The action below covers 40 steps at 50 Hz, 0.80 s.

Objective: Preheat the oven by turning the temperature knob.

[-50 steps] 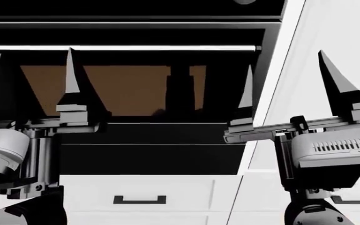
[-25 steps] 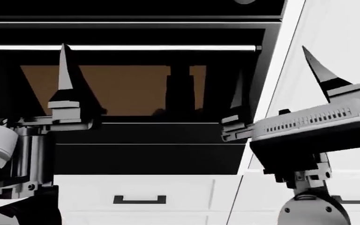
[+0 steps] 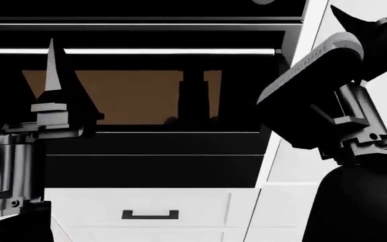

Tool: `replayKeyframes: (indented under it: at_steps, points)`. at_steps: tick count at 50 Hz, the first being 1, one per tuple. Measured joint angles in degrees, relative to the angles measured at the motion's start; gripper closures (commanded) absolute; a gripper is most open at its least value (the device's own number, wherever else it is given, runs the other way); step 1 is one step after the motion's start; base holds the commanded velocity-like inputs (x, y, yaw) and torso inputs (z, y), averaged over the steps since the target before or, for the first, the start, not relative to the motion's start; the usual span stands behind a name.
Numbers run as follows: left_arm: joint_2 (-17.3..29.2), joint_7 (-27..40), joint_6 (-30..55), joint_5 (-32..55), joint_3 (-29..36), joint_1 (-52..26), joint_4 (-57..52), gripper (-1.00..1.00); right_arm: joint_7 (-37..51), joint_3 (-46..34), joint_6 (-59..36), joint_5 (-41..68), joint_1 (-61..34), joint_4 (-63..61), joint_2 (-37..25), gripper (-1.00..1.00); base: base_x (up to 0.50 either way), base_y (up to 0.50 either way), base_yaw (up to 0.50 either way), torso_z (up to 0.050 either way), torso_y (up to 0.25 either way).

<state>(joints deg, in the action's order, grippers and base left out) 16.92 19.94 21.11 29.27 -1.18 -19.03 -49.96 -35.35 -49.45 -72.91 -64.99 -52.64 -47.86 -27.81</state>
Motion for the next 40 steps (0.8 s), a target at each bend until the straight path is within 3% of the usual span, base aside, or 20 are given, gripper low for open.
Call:
replayKeyframes:
  at_steps: [17, 40]
  points:
    - [1.09, 1.29, 0.45, 1.85, -0.10, -0.14, -0.98, -1.00, -12.22, -1.71, 1.28, -0.70, -12.36, 7.06, -4.65, -1.00, 0.00, 0.00, 0.00, 0.000, 0.000]
    - [2.23, 2.36, -0.02, 2.80, 0.50, 0.01, -1.06, -1.00, -15.88, -0.72, 12.12, 10.86, -24.19, 20.66, -4.10, -1.00, 0.00, 0.00, 0.00, 0.000, 0.000]
